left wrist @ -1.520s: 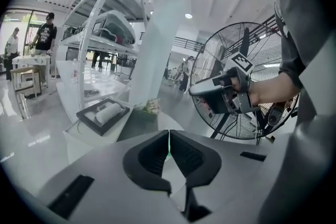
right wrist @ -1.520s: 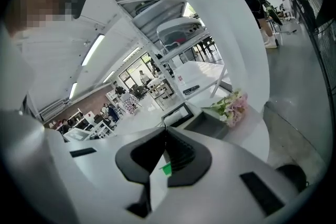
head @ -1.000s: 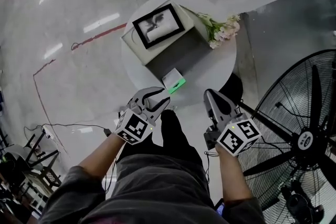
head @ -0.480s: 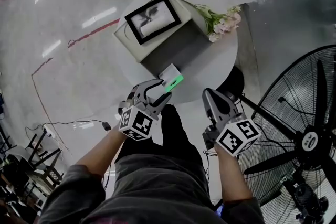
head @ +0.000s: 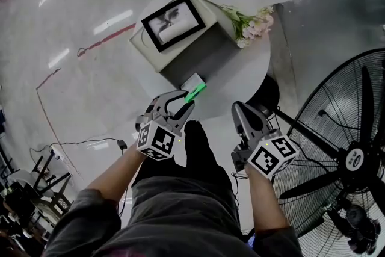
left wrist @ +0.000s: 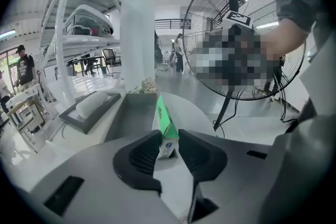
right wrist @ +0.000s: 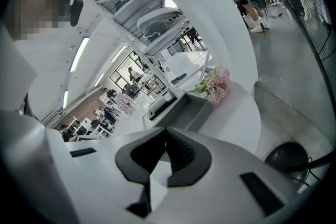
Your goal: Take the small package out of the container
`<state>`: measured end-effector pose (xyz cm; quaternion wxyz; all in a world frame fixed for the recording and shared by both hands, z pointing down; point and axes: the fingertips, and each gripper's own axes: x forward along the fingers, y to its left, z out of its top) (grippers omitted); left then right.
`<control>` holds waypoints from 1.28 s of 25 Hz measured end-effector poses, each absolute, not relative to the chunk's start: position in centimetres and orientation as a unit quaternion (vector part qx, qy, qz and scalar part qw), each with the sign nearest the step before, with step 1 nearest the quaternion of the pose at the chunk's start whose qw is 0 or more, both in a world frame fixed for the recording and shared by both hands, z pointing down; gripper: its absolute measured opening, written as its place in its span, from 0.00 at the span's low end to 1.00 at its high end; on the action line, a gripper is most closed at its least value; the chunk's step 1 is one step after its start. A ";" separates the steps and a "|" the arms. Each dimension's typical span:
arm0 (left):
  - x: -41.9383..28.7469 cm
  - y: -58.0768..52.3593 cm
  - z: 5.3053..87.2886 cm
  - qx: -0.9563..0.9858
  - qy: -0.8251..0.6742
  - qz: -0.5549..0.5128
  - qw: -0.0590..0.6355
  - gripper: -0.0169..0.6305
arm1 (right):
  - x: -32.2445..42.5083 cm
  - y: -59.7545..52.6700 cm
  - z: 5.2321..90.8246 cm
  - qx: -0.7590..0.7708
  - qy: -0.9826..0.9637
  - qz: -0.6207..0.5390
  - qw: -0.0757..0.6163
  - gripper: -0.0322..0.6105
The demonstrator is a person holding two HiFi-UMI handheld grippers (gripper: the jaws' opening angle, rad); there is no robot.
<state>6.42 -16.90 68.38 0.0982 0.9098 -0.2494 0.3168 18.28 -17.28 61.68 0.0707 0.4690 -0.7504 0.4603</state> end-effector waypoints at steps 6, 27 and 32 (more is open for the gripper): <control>5.4 -17.8 67.7 0.906 -0.268 0.307 0.115 0.20 | 18.1 -17.5 60.9 0.474 -0.747 0.462 0.057 0.08; 2.7 -19.4 55.0 0.927 -0.292 0.214 0.094 0.18 | 16.5 -18.4 52.7 0.488 -0.773 0.404 0.025 0.08; 1.7 -19.5 51.4 0.933 -0.297 0.186 0.086 0.18 | 16.2 -18.2 51.0 0.493 -0.777 0.390 0.016 0.08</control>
